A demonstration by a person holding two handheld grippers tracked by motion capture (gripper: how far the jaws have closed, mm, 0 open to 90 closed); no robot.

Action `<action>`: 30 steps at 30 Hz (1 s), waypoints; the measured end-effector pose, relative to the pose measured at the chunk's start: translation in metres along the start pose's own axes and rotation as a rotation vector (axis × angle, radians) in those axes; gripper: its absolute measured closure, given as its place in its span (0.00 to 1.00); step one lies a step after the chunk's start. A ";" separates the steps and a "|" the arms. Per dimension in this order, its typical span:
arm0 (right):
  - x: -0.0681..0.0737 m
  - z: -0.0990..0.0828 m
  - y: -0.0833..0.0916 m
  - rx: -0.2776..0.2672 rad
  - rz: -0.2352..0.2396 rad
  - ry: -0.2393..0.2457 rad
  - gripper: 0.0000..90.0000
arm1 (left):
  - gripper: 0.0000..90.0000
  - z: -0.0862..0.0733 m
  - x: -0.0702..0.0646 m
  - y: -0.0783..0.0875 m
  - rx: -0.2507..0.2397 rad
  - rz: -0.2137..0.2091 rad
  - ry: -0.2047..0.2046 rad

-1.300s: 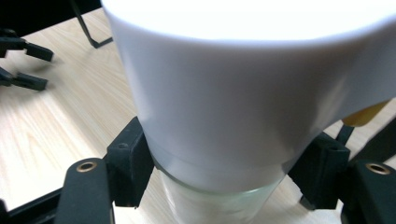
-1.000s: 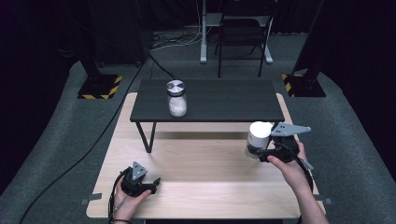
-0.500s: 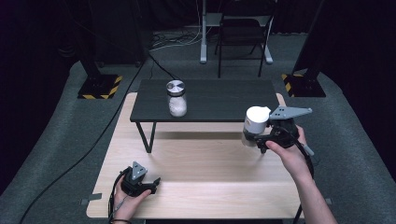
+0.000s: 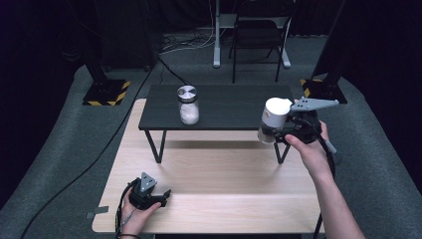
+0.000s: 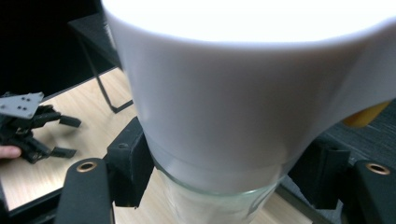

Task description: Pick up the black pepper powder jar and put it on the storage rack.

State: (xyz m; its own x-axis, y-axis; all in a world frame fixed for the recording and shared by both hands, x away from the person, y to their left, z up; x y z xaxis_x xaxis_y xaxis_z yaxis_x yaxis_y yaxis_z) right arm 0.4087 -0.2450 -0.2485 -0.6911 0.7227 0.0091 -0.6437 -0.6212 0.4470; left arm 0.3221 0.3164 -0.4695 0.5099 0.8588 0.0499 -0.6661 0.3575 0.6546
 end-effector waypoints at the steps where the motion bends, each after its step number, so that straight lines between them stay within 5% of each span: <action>1: 0.000 0.001 -0.001 0.000 -0.005 -0.003 0.33 | 0.19 0.000 0.000 0.000 0.000 -0.001 0.000; 30: -0.015 0.020 -0.045 -0.029 -0.154 -0.055 0.33 | 0.19 0.000 0.000 0.000 0.000 -0.002 -0.002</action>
Point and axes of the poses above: each handheld gripper's, and its own axes: y roughly backward along the jaws, z roughly out of its top, x roughly to its left, the point moved 4 cm from there along -y, roughly forward along the jaws, and after that the axes turned 2 degrees about -z, right-handed, at the moved point
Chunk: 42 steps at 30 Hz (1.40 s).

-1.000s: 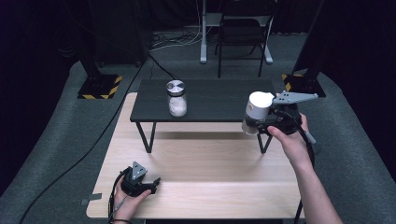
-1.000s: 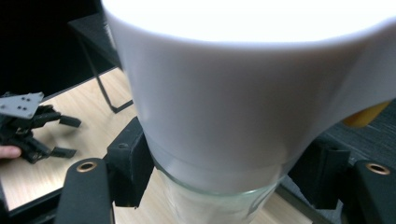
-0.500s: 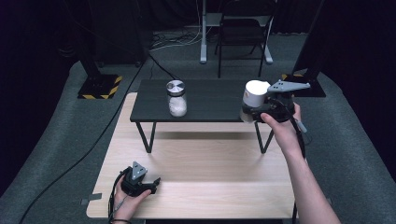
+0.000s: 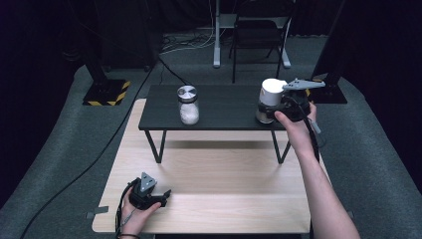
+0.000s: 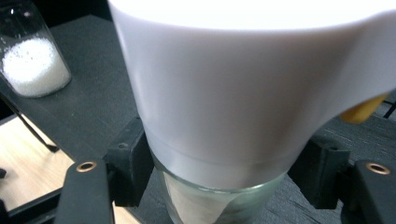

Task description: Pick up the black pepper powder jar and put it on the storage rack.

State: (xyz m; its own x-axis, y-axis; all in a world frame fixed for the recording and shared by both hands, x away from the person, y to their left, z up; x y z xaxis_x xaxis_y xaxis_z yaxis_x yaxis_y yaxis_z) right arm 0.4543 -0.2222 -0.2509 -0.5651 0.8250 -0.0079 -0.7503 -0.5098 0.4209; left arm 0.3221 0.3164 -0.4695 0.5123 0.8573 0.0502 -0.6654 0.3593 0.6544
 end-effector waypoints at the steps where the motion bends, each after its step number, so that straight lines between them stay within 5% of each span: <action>1: 0.000 0.000 0.000 -0.003 0.000 -0.002 0.33 | 0.19 0.000 0.000 0.000 0.000 0.000 0.000; 9: -0.002 -0.005 0.011 -0.016 0.014 -0.002 0.19 | 0.19 0.000 0.000 0.000 0.001 0.000 -0.002; 15: -0.005 -0.026 0.028 -0.030 0.026 0.008 0.14 | 0.19 0.000 0.000 0.000 0.000 0.000 -0.002; 27: -0.010 -0.096 0.059 -0.095 0.096 0.039 0.14 | 0.19 0.000 0.000 0.000 0.000 0.002 0.000; 42: -0.009 -0.197 0.069 -0.075 0.045 0.013 0.14 | 0.19 0.000 -0.002 0.000 -0.001 0.008 -0.002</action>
Point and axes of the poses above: each handheld gripper's, and its own axes: y roughly backward along the jaws, z roughly out of its top, x roughly to its left, the point moved 4 cm from there along -y, roughly forward along the jaws, and after that the axes turned 2 degrees about -z, right-handed, at the moved point
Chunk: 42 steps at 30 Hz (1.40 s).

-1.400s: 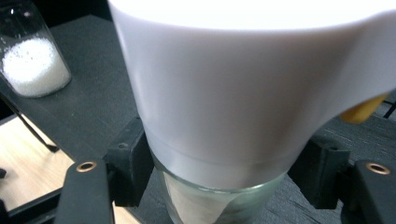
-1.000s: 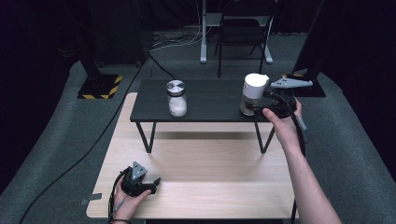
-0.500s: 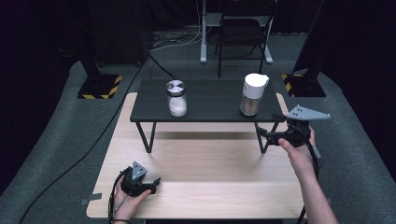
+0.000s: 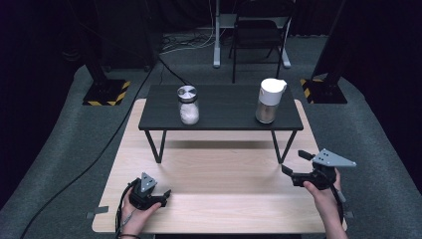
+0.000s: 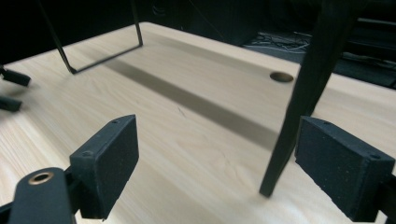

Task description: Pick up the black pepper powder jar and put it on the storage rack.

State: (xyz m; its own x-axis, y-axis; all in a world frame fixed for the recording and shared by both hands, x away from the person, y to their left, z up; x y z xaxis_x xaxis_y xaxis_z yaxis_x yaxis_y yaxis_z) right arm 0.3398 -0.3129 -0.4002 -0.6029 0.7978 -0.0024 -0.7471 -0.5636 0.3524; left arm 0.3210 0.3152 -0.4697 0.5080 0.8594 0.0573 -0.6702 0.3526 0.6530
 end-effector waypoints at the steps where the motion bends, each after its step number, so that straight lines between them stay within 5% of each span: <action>1: 0.000 -0.005 0.000 0.002 0.001 0.003 0.14 | 0.19 0.000 0.000 0.000 0.000 0.000 0.000; 23: 0.007 -0.075 -0.009 0.083 -0.035 -0.029 0.15 | 0.19 0.000 0.000 0.000 0.001 -0.004 0.001; 42: -0.005 -0.083 -0.013 0.127 -0.024 -0.076 0.15 | 0.19 0.001 -0.001 -0.002 -0.001 -0.010 -0.003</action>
Point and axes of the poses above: each handheld gripper's, and its own axes: y roughly backward along the jaws, z roughly out of its top, x roughly to its left, the point moved 4 cm from there along -y, roughly forward along the jaws, and after that the axes turned 2 degrees about -z, right-handed, at the moved point
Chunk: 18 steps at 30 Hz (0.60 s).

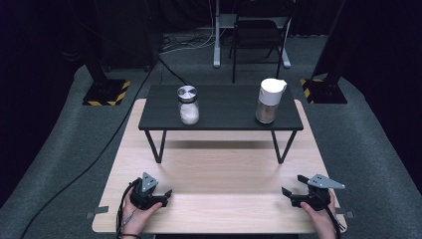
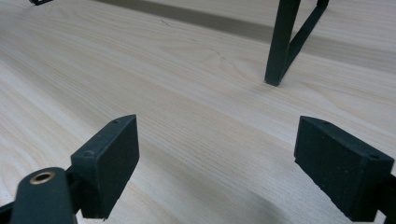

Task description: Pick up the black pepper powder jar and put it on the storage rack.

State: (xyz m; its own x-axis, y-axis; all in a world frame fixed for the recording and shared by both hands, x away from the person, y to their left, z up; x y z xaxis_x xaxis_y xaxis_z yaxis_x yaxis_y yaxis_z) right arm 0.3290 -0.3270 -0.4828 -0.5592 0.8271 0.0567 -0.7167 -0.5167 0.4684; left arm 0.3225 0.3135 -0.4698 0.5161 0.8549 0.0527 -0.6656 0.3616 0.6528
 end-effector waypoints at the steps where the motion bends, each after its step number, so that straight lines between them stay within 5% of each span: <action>1: 0.000 0.000 0.000 -0.001 0.000 -0.003 0.15 | 0.19 0.000 0.000 0.000 0.000 0.002 -0.003; 18: 0.000 0.000 -0.003 0.011 0.000 0.006 0.15 | 0.19 0.000 0.000 0.000 0.000 -0.001 -0.002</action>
State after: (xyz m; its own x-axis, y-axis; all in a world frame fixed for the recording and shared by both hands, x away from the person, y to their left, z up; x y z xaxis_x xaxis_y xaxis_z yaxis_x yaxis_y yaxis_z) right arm 0.3308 -0.3254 -0.4843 -0.5618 0.8257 0.0511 -0.7121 -0.5141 0.4782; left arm 0.3224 0.3135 -0.4697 0.5178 0.8538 0.0538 -0.6650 0.3622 0.6531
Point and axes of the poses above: each handheld gripper's, and its own axes: y roughly backward along the jaws, z roughly out of its top, x roughly to its left, the point moved 4 cm from there along -y, roughly forward along the jaws, and after that the axes turned 2 degrees about -z, right-handed, at the moved point
